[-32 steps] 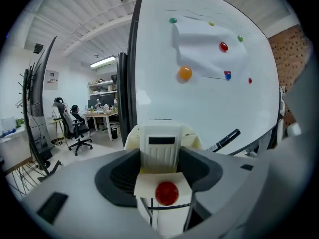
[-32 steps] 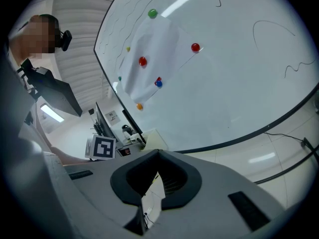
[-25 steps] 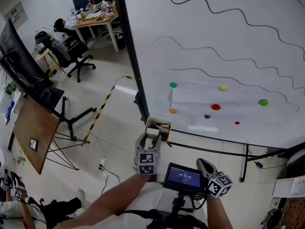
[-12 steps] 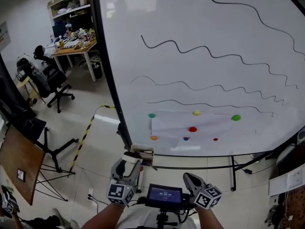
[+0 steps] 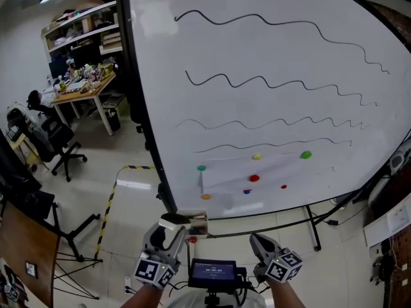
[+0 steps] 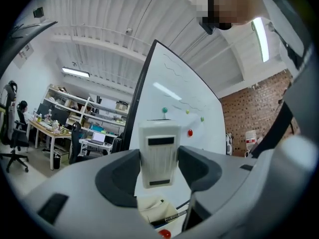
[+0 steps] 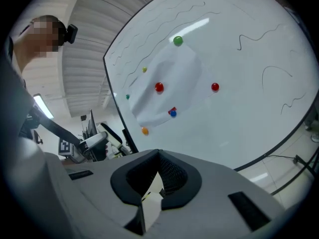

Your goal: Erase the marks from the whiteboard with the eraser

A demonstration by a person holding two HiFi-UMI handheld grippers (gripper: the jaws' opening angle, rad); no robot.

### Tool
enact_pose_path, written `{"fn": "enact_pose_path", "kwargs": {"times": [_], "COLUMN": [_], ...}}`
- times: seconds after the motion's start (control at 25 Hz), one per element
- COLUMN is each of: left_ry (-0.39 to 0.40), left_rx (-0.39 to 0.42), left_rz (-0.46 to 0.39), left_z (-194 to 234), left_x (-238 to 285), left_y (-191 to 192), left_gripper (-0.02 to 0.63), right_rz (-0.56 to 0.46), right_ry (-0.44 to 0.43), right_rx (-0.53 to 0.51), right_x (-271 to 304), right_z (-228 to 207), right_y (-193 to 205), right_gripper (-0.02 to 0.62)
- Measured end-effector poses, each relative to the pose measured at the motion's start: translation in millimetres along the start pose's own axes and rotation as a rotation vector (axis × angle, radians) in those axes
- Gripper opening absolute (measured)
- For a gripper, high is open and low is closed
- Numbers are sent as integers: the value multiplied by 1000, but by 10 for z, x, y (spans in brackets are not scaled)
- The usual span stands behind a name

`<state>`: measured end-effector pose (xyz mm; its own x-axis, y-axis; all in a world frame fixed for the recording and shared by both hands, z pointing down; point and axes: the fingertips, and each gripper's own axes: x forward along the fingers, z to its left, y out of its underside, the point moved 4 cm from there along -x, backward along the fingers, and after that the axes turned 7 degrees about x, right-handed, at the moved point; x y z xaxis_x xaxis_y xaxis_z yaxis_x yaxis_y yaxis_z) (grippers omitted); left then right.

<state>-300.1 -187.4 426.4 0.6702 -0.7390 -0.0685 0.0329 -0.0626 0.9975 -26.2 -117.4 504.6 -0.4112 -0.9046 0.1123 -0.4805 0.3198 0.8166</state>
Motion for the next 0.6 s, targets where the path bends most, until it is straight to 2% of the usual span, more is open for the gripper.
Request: {"fn": "enact_pose_path", "kwargs": {"times": [0.28, 0.44, 0.6], "left_ry": [172, 217, 268], "left_rx": [-62, -36, -53], "left_rz": [-6, 2, 25], "left_z": [-144, -363, -554], "left_x": [11, 125, 202], "left_y": [80, 116, 153], "left_gripper": [270, 270, 272], "right_rz": [-42, -65, -89], "right_ry": [62, 107, 144], "right_rx": [-50, -69, -95], "right_x": [-193, -383, -609], "right_z": [141, 117, 142], "right_y": [-3, -80, -191], "right_gripper": [6, 6, 6]}}
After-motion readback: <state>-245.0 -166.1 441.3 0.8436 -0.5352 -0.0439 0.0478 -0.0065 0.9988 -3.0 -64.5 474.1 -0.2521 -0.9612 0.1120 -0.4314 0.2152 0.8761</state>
